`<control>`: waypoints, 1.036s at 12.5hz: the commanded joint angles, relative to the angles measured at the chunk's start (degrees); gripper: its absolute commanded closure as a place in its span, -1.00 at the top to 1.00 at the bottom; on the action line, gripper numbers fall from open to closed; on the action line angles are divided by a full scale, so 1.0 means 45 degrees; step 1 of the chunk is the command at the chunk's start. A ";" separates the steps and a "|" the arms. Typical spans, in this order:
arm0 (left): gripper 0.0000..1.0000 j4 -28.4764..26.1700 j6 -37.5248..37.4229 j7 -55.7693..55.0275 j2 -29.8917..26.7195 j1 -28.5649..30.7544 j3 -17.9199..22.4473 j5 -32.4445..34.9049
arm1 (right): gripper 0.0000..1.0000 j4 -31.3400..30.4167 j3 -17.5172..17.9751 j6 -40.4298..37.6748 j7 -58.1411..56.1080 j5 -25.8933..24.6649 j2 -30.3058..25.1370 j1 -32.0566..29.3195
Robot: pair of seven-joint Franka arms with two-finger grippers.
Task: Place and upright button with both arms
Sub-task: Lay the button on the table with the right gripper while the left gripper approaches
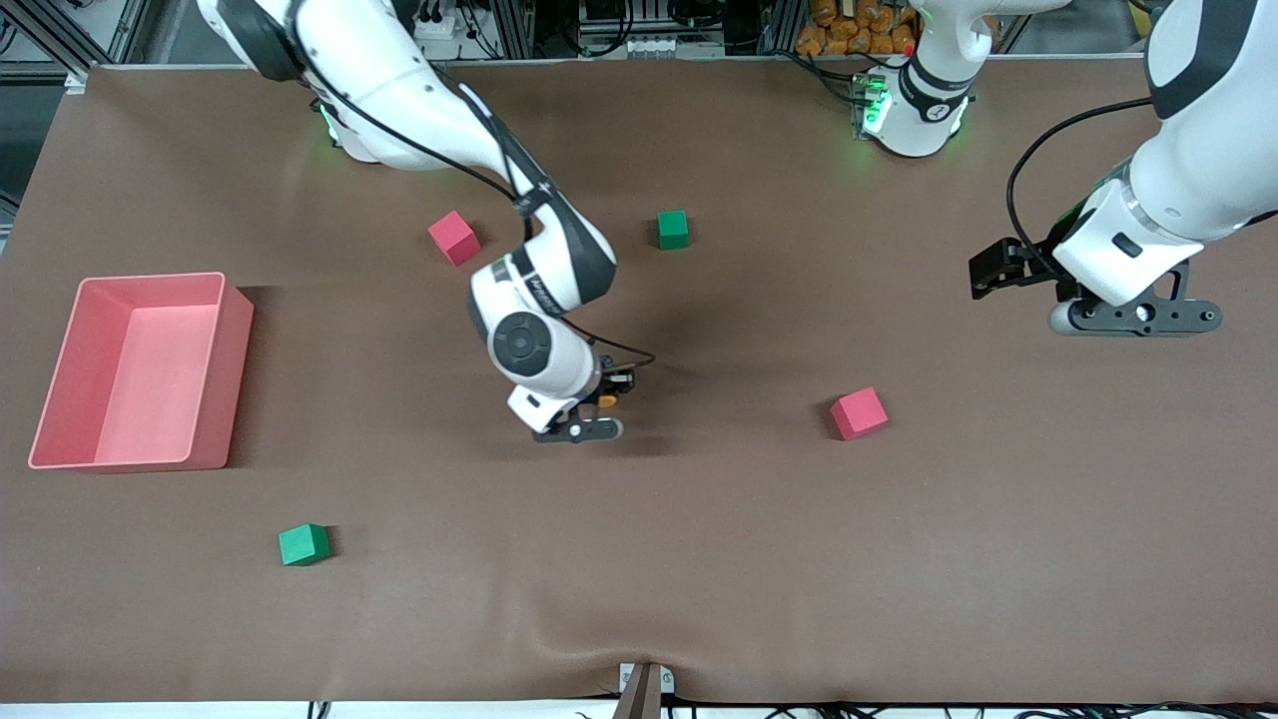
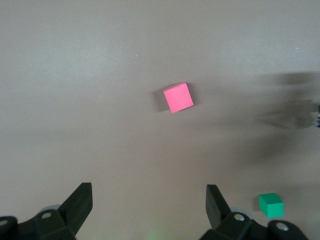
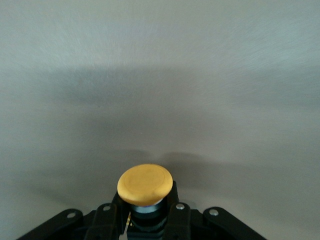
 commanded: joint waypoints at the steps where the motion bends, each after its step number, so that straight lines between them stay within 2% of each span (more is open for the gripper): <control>1: 1.00 0.0107 0.0074 0.0005 0.0070 0.0012 -0.0003 -0.0319 | -1.00 0.0180 -0.0192 0.0260 0.0135 -0.0233 0.0359 0.0187; 2: 1.00 0.0107 0.0113 0.0005 0.0129 0.0051 -0.0003 -0.0397 | -1.00 0.0180 -0.0192 0.0280 0.0154 -0.0216 0.0398 0.0168; 3: 1.00 0.0107 0.0152 0.0005 0.0149 0.0052 -0.0003 -0.0398 | 0.36 0.0199 -0.0172 0.0184 0.0251 -0.0042 0.0399 -0.0026; 4: 1.00 0.0087 0.0269 0.0005 0.0149 0.0032 -0.0003 -0.0398 | 0.99 0.0238 -0.0192 0.0125 0.0426 -0.0059 0.0360 0.0011; 5: 1.00 0.0087 0.0289 -0.0014 0.0149 -0.0007 -0.0003 -0.0418 | 1.00 0.0315 -0.0192 0.0047 0.0602 -0.0059 0.0282 -0.0027; 10: 1.00 0.0087 0.0795 -0.1536 0.0578 -0.0669 -0.0062 -0.0691 | 1.00 0.1291 -0.0425 -0.2819 0.2224 -0.0059 -0.0829 -0.0436; 12: 1.00 0.0107 0.1030 -0.2509 0.0676 -0.1235 -0.0042 -0.0574 | 1.00 0.1780 -0.0543 -0.4225 0.2167 -0.0195 -0.1706 -0.1487; 13: 1.00 0.0107 0.1147 -0.3017 0.0869 -0.1489 -0.0042 -0.0535 | 1.00 0.1781 -0.0640 -0.4405 0.2147 -0.0196 -0.2329 -0.2169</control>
